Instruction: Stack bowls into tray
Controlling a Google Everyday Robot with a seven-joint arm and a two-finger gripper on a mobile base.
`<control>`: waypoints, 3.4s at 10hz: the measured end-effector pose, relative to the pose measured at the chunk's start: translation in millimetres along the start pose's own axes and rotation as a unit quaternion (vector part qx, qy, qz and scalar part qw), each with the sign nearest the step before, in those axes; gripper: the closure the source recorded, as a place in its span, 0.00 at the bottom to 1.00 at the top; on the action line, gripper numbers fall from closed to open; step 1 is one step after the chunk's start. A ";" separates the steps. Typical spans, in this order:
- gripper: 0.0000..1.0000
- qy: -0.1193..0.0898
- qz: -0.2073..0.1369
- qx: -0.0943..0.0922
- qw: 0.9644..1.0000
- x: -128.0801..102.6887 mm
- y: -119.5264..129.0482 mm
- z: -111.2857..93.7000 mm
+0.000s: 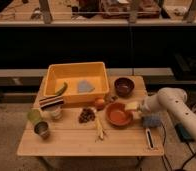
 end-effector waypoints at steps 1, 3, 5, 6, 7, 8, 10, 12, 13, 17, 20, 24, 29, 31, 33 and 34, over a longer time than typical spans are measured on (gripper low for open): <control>0.34 -0.002 0.004 0.002 1.000 -3.0 -0.4 0.2; 0.34 -0.006 0.013 0.004 1.000 -9.7 -3.9 4.4; 0.34 -0.012 0.020 0.005 1.000 -14.0 -5.8 10.4; 0.34 -0.020 0.023 0.007 1.000 -18.1 -6.8 14.6; 0.34 -0.028 0.025 0.009 0.999 -22.1 -7.6 17.8; 0.34 -0.033 0.025 0.010 0.999 -24.8 -9.3 19.3; 0.34 -0.043 0.023 0.011 0.999 -32.5 -13.7 23.9; 0.43 -0.050 0.019 0.012 0.998 -37.4 -19.6 28.7; 0.54 -0.052 0.016 0.013 0.998 -38.2 -23.1 30.6; 0.94 -0.049 0.022 0.010 0.998 -38.6 -24.0 34.3; 1.00 -0.032 0.047 0.010 0.998 -30.2 -7.4 25.0; 1.00 0.019 0.077 0.044 0.996 -6.3 -6.4 -29.0; 1.00 0.082 0.113 0.121 0.983 55.7 -17.3 -100.9; 1.00 0.088 0.135 0.152 0.975 87.1 -15.5 -102.9; 1.00 0.084 0.144 0.178 0.970 128.2 -19.8 -95.8; 1.00 0.082 0.141 0.184 0.969 142.7 -26.3 -90.8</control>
